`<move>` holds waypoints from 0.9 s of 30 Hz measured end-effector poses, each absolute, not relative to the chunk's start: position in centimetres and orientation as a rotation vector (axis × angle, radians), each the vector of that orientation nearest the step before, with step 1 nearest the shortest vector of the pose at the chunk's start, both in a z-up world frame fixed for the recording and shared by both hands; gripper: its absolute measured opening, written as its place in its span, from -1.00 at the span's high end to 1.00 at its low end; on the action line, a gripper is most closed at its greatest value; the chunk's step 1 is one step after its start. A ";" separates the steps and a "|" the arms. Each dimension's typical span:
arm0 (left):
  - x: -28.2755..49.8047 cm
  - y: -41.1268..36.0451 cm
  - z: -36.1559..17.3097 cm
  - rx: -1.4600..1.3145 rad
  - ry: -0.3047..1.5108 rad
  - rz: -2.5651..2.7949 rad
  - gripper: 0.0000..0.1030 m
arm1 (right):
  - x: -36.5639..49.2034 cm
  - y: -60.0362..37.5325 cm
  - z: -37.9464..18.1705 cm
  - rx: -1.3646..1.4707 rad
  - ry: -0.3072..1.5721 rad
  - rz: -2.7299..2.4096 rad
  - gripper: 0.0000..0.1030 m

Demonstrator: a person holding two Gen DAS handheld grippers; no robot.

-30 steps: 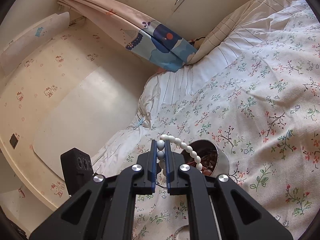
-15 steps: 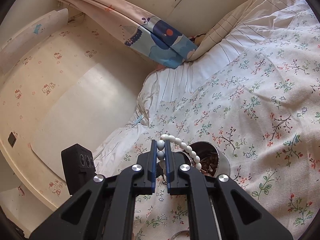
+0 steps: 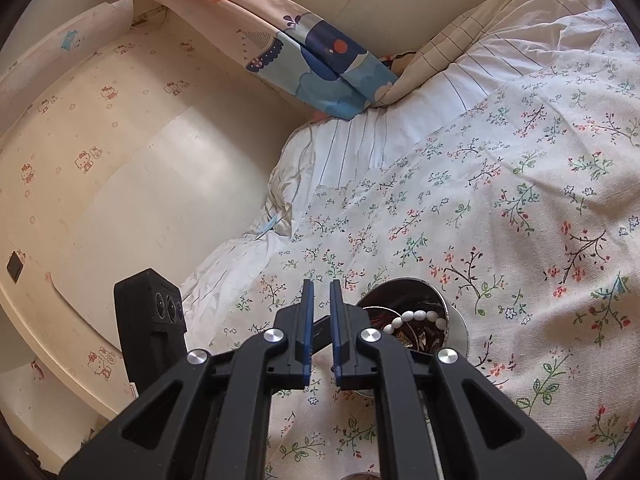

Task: Organize jewelry
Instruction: 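Open both grippers to release the bangle and white bracelet into the tin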

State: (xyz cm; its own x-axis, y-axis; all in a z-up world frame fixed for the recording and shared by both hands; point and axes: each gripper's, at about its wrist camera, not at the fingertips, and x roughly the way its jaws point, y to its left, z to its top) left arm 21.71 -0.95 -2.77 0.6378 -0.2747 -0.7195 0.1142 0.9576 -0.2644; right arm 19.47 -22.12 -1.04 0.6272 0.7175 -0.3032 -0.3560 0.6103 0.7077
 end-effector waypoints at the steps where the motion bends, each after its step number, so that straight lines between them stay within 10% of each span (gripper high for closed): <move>1: 21.7 -0.7 -2.8 -0.212 0.851 -0.220 0.89 | 19.5 -22.2 -1.1 0.652 0.618 0.664 0.82; 16: 22.0 0.2 -3.1 -0.222 0.875 -0.160 0.83 | 19.6 -22.6 -1.1 0.655 0.626 0.646 0.47; 27: 21.5 0.0 -2.3 -0.168 0.830 -0.100 0.01 | 19.6 -22.5 -1.3 0.645 0.636 0.629 0.22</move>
State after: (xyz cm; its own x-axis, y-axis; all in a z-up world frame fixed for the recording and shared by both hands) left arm 21.45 0.00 -2.34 0.6715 -0.1534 -0.7250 0.0225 0.9821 -0.1870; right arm 19.65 -22.48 -1.34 0.6391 0.6940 -0.3314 -0.3240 0.6338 0.7024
